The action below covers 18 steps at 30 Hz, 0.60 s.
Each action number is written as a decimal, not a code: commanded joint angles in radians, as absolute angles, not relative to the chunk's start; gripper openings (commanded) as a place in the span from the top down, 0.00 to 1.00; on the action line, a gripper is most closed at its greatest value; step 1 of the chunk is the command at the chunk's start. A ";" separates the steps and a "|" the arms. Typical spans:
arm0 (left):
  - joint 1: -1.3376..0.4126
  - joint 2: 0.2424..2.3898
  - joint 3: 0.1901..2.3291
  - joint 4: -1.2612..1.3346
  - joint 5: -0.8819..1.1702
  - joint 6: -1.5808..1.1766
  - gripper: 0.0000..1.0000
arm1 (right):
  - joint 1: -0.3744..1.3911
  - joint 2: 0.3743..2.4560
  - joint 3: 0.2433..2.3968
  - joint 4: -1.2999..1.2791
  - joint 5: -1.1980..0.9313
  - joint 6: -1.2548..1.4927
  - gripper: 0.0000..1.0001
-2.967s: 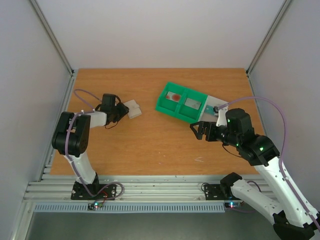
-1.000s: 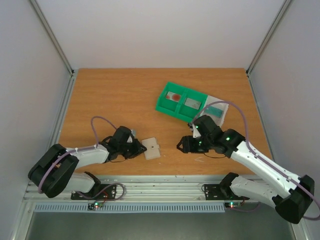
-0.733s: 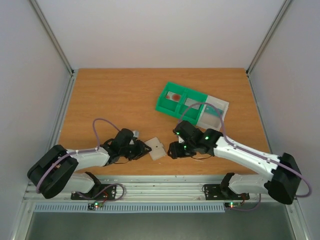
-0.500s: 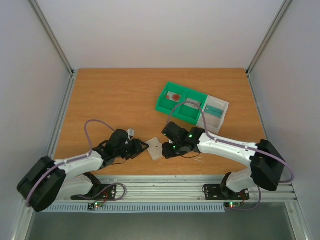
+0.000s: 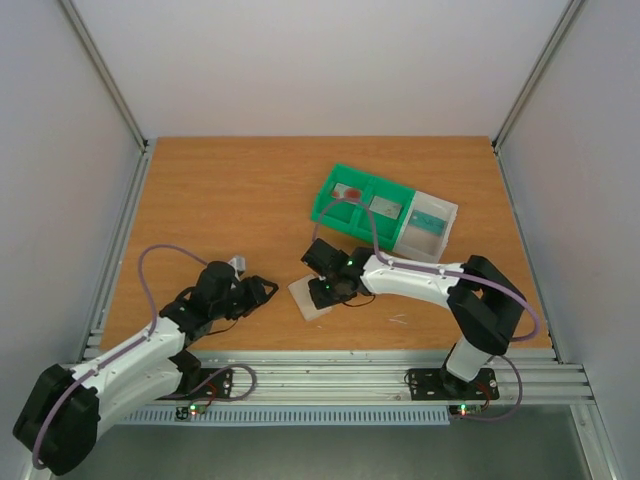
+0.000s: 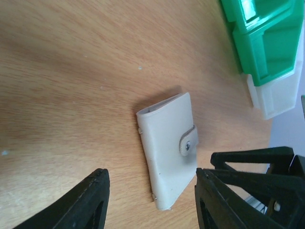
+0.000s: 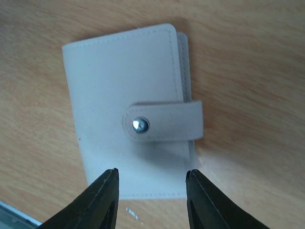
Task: Take the credit cards out of the card holder
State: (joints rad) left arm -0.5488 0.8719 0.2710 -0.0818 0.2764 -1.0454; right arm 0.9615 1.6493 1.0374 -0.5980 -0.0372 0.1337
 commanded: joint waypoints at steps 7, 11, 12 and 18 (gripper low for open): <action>-0.542 0.848 0.247 -0.134 0.255 -0.998 0.49 | 0.969 1.768 1.136 -0.596 -0.003 0.106 0.60; -0.541 0.840 0.250 -0.147 0.248 -0.989 0.49 | 0.970 1.795 1.164 -0.617 -0.003 0.096 0.62; -0.542 0.839 0.250 -0.145 0.246 -0.988 0.49 | 0.970 1.797 1.170 -0.621 -0.003 0.094 0.62; -0.542 0.839 0.245 -0.147 0.239 -0.990 0.49 | 0.969 1.818 1.200 -0.647 -0.003 0.083 0.67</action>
